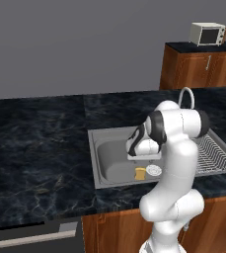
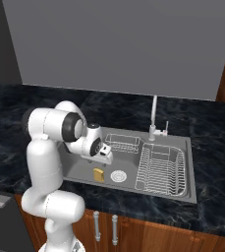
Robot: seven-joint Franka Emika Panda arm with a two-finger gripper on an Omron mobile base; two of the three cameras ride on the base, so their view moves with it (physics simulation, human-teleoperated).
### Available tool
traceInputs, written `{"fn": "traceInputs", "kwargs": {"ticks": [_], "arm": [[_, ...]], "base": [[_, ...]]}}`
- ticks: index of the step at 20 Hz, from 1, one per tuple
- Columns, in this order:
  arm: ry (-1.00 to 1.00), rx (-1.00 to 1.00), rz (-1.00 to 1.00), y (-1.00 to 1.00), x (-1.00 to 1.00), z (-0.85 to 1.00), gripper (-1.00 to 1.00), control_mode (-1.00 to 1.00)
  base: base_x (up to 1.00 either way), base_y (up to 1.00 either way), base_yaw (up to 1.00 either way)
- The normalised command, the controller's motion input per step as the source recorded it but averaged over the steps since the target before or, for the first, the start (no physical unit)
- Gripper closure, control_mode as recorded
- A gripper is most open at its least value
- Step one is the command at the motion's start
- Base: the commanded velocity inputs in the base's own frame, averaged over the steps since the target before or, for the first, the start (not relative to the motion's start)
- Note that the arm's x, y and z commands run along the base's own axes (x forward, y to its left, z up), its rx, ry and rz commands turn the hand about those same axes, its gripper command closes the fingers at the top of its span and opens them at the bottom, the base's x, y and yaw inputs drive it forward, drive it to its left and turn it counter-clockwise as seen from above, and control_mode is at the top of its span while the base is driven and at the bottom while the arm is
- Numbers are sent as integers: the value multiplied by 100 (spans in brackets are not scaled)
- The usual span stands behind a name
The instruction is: Pick up the sponge and sponge from the sink, and place them back in the cabinet, and close the cabinet doors.
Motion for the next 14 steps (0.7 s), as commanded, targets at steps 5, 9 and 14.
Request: {"fn": "traceInputs", "kwargs": {"ticks": [5,9,14], "arm": [[0,0,0,0,17,-10,-100,-100],[0,0,0,0,15,-10,-100,-100],[0,0,0,0,8,-7,-100,-100]], "base": [[0,0,0],[0,0,0],[0,0,0]]}}
